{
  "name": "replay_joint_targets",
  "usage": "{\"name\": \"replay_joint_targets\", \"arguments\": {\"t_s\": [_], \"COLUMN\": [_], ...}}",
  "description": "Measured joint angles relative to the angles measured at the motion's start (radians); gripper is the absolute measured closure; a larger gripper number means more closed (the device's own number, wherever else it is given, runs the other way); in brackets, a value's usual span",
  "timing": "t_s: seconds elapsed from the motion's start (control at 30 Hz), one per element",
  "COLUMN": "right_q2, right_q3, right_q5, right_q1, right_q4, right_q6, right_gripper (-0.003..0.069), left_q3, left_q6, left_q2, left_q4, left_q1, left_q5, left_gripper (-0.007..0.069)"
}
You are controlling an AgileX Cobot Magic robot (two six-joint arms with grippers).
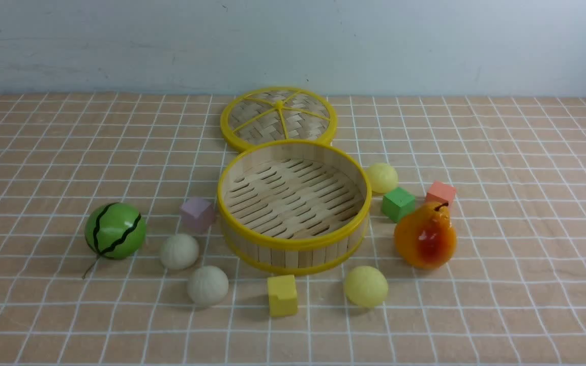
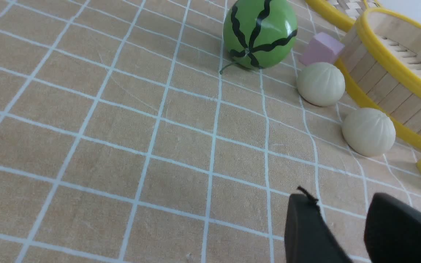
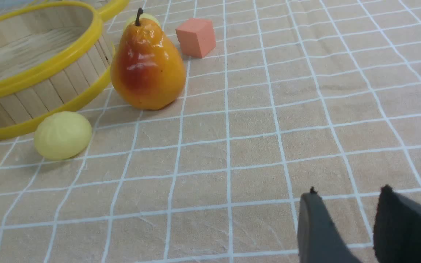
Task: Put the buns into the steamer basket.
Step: Use the left arm to grab a steamed stuffed bun
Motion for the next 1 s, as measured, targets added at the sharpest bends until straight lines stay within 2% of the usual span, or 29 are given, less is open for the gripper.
{"name": "replay_joint_targets", "arguments": {"t_s": [0.7,0.83,1.0], "right_q2": [0.000,0.000,0.000], "right_q3": [0.000,0.000,0.000], "right_q5": [-0.001,-0.001,-0.001], "right_q1": [0.000,0.000,0.000], "right_q4": [0.000,0.000,0.000], "right_q6": [0.000,0.000,0.000], "right_gripper": [0.0419,0.0419,0.0419], "left_q3": [0.000,0.000,0.000], "left_q6": [-0.001,-0.051,-0.143], "left_q2": [0.000,0.000,0.000], "left_q4": [0.000,-0.087,-0.300], "left_q1": [0.000,0.000,0.000], "left_q5": [-0.001,-0.053,-0.178], "left_gripper": [0.0386,0.0386,0.0386]}}
